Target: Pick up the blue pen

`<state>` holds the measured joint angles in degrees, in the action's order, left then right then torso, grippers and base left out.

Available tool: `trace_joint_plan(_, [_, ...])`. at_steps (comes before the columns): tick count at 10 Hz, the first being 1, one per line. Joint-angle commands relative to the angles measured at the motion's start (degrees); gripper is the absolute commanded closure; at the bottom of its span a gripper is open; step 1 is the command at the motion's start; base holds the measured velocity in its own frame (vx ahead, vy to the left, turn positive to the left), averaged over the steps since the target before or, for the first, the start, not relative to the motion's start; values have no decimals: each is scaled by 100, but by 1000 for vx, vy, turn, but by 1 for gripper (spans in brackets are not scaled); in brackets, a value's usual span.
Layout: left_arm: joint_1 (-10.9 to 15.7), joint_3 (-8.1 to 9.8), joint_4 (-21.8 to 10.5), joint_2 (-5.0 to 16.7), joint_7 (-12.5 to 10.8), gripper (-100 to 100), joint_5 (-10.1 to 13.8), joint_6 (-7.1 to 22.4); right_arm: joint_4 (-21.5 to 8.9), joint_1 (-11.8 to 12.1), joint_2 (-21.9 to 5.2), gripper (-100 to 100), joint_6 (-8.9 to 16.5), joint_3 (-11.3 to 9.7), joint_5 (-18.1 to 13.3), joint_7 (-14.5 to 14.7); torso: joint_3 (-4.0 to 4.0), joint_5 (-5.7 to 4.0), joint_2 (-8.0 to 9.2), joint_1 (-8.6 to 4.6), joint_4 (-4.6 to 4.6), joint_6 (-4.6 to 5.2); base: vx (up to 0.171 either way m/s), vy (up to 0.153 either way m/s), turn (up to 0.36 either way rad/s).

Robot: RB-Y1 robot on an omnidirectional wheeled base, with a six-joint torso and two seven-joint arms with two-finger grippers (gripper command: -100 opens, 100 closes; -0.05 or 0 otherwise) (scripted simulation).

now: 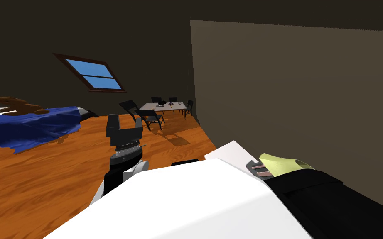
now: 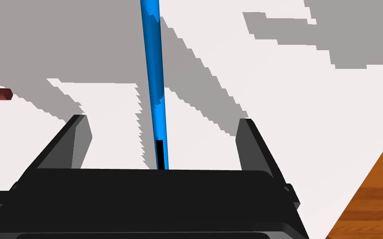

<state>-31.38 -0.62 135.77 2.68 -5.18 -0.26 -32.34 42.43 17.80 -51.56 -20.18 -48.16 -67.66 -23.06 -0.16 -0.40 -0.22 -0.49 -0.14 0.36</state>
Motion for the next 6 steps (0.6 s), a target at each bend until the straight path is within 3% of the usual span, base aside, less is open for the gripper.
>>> trace_joint_plan(1, [0,0,0,0,0,0,0,0,65,-12,-40,-100,36,-203,-16,-78,0,0,0,0,0,0,0,0,0])
trace_joint_plan(4, [0,0,0,0,0,0,0,0,291,-418,-196,-100,337,-811,63,-579,4,-7,8,-17,0,4,-10,-30,-86])
trace_joint_plan(5, [0,1,0,0,0,0,0,0,291,-418,-196,-100,337,-1047,63,-579,4,-7,8,-20,0,3,-6,-18,-50])
trace_joint_plan(6, [0,0,0,0,0,0,0,0,404,-621,-275,-100,488,-1217,103,-830,3,-17,12,-21,-6,11,-10,-26,-83])
